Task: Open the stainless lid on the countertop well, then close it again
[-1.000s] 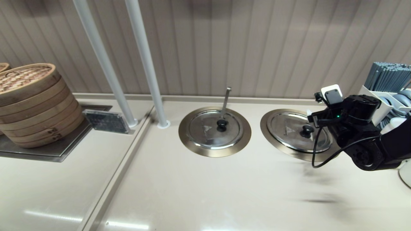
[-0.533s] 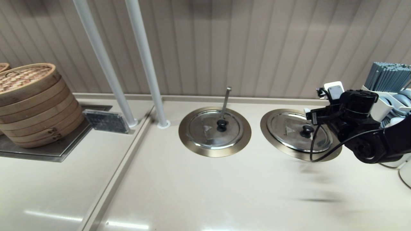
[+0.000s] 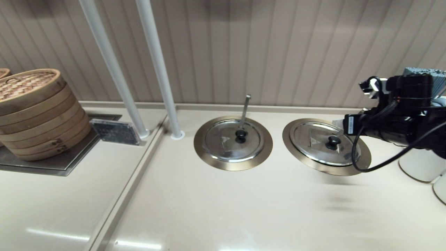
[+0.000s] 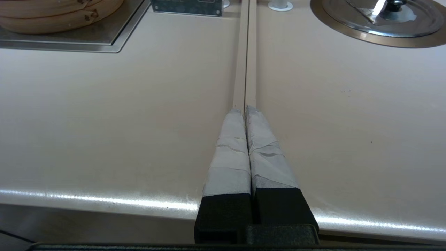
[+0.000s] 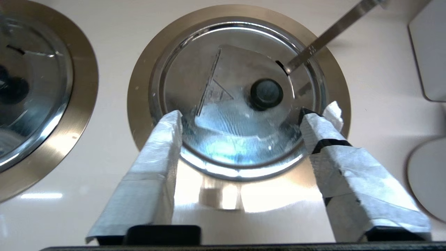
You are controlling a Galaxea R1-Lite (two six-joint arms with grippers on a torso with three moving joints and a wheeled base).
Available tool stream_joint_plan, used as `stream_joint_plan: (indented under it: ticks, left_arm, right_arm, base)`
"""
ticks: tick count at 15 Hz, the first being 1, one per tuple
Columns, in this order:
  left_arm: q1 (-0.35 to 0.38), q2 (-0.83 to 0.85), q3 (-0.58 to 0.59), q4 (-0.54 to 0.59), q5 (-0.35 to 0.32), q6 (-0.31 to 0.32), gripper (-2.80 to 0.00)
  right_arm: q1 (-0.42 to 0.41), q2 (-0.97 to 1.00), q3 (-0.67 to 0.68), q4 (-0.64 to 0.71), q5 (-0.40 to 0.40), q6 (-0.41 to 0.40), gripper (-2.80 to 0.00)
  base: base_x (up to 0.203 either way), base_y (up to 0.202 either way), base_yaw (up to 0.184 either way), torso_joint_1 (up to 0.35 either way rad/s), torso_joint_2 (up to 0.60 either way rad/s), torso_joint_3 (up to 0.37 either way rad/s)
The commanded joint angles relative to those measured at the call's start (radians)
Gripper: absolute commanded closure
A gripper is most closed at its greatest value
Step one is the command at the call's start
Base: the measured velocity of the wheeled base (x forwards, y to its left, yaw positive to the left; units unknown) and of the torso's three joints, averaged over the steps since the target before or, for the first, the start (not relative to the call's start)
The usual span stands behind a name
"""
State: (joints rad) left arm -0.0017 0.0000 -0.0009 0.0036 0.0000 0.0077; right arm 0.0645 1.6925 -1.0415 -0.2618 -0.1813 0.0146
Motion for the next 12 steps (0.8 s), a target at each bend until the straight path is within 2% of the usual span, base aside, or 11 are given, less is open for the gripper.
stream_joint_plan:
  ticks: [1,7,9,12]
  left_arm:
    - [0.000,0.000,0.000,-0.001,0.000,0.000,0.00]
    - [0.000,0.000,-0.001,0.000,0.000,0.000,0.00]
    - [0.000,0.000,0.000,0.000,0.000,0.000,0.00]
    - [0.000,0.000,-0.001,0.000,0.000,0.000,0.00]
  right_arm:
    - [0.017,-0.280,0.078,0.123,0.021,0.021,0.00]
    - [0.059,-0.887,0.270,0.424,0.058,0.039,0.00]
    - [0.061,-1.093,0.260,0.585,0.058,0.006,0.00]
    - [0.007,-1.319,0.197,0.786,0.053,-0.055,0.00]
  base:
    - [0.000,0.000,0.000,0.000,0.00,0.000]
    - [0.000,0.000,0.000,0.000,0.00,0.000]
    - [0.000,0.000,0.000,0.000,0.00,0.000]
    - [0.000,0.000,0.000,0.000,0.00,0.000]
